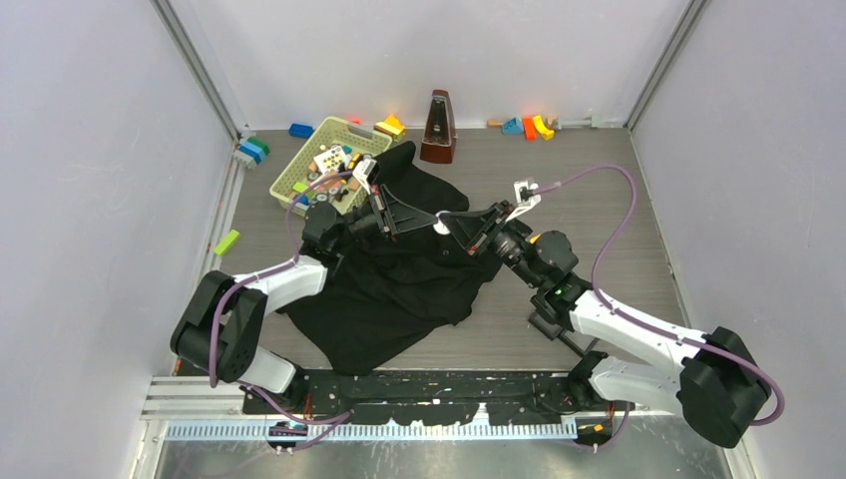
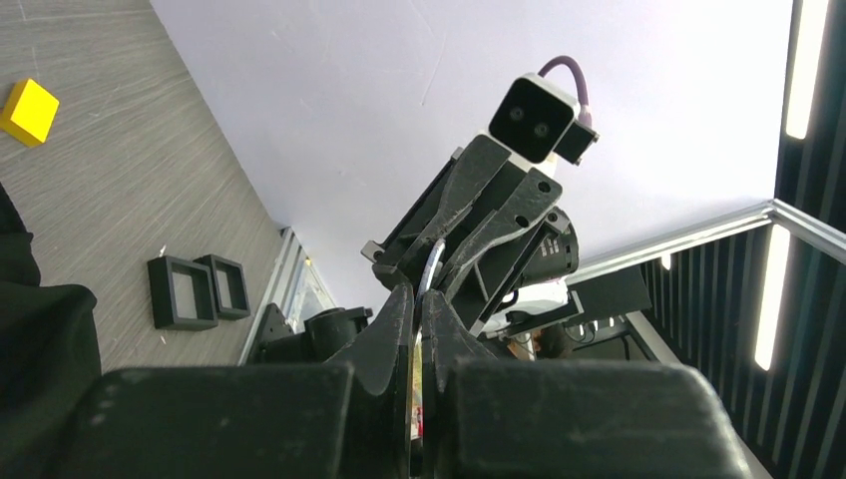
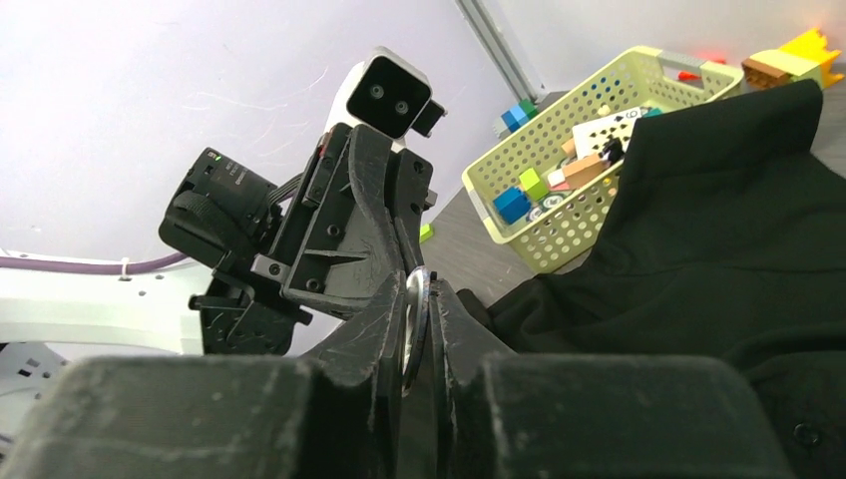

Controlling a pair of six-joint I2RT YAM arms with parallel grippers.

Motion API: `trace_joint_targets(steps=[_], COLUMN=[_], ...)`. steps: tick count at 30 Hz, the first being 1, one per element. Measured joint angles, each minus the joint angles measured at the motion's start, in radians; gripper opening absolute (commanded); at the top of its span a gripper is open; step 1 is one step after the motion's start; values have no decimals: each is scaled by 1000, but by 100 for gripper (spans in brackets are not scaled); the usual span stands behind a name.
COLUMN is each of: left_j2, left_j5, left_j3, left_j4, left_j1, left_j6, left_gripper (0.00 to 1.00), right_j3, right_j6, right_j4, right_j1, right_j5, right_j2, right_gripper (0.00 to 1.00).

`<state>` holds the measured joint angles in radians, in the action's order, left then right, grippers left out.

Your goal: Remove the brooch from the garment

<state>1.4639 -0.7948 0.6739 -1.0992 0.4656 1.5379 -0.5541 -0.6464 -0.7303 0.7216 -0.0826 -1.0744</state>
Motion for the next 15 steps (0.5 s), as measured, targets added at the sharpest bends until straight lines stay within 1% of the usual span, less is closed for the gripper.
trace_joint_targets(steps=[10,12,15], left_j2=[0,0,-1], left_j5=[48,58,66], left_j3=[-11,-11,-17], left_j4=[3,3,2], left_j1=[6,6,6], left_j6=[4,4,4], left_gripper=[0,0,0], right_j3=[38,38,39], right_j6=[94,100,106], right_j4=[-167,-188,-203], right_j1=[23,24,26], right_j5=[63,69,77], right_j2=[-66,-79,-91], right_gripper=[20,23,32])
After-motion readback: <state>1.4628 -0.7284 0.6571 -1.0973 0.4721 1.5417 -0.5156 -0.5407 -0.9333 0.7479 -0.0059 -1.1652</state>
